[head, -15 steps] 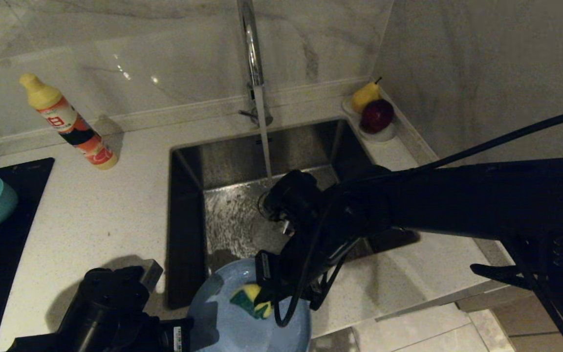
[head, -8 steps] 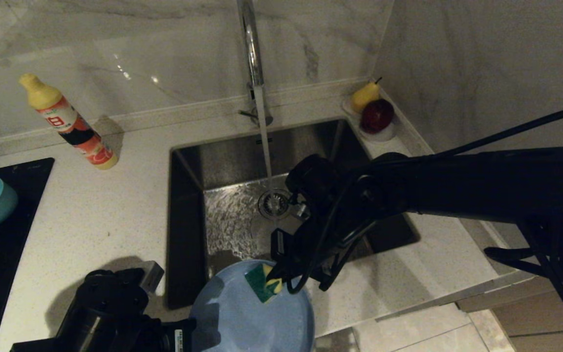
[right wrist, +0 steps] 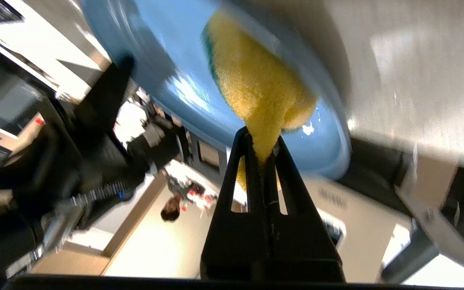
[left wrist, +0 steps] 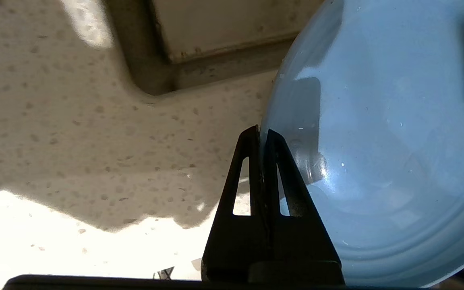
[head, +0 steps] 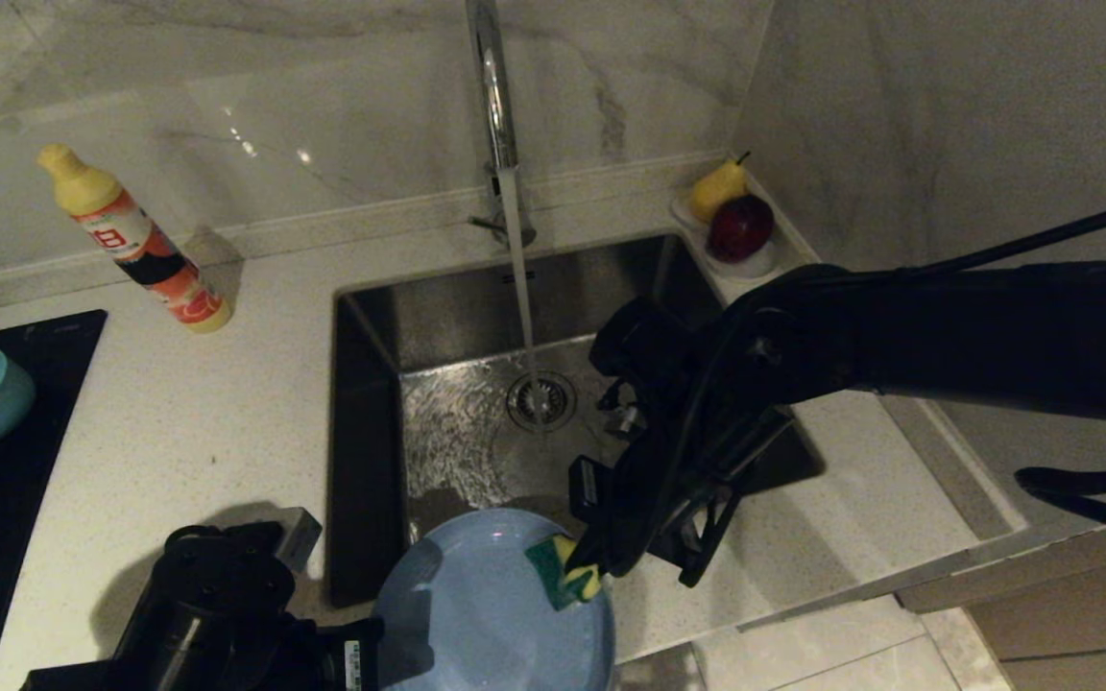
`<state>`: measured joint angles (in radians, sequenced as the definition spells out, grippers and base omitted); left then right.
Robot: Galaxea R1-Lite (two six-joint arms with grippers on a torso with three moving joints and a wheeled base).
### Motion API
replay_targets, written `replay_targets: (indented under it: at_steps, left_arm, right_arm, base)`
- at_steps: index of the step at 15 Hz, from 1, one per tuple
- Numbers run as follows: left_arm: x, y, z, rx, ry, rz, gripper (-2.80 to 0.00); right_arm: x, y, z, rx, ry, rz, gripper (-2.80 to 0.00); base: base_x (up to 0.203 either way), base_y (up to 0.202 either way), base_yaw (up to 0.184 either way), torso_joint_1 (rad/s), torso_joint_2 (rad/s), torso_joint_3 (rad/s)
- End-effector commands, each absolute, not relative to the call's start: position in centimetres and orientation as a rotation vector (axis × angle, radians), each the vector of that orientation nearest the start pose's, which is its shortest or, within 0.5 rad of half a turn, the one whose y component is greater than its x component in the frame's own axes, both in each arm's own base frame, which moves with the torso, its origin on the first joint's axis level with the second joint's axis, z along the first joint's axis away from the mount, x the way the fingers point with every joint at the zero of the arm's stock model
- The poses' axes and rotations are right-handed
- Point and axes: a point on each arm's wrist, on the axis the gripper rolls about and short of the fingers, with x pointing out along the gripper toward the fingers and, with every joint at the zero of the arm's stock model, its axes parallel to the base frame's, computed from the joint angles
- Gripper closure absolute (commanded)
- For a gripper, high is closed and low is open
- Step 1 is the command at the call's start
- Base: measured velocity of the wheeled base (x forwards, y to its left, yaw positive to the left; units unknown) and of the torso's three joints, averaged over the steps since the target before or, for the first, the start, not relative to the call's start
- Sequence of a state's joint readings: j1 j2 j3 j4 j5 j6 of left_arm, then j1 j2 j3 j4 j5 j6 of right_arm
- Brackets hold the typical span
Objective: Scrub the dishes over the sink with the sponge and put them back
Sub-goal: Wipe the plate, then rinse the plate
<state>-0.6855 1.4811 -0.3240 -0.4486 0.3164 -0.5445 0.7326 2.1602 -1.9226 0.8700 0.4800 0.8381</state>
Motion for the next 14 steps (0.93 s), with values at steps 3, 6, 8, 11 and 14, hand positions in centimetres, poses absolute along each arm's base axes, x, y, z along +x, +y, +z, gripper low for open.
replay_targets:
  at_steps: [3,6,8,11,14]
  left_arm:
    - [14.9,-11.2,10.4,-0.193,0.688,-0.161,0.0]
    - [14.7,-11.0,11.6,-0.235,0.633,-0.167,0.0]
    - [15.1,-11.3,12.4,-0.268,0.603,-0.17,0.0]
    - [15.4,-11.1,14.3,-0.317,0.534,-0.166,0.0]
    - [16.1,-10.5,15.5,-0.347,0.495,-0.132,0.0]
  right_arm:
    - [27.0,25.6,21.7,0.512,1.517,0.524,0.0]
    - [25.3,23.8,25.7,0.537,1.412,0.608,0.0]
    - [24.4,22.7,27.9,0.543,1.337,0.663,0.0]
    - [22.3,19.8,31.9,0.54,1.194,0.759,0.0]
    - [22.6,16.6,33.5,0.587,1.1,0.719,0.0]
  base:
    - [0.0,0.0,0.0,0.0,0.0,0.0]
    - [0.0,0.0,0.0,0.0,0.0,0.0]
    - [0.0,0.0,0.0,0.0,0.0,0.0]
    - [0.0,0.0,0.0,0.0,0.0,0.0]
    - [0.0,0.0,0.0,0.0,0.0,0.0]
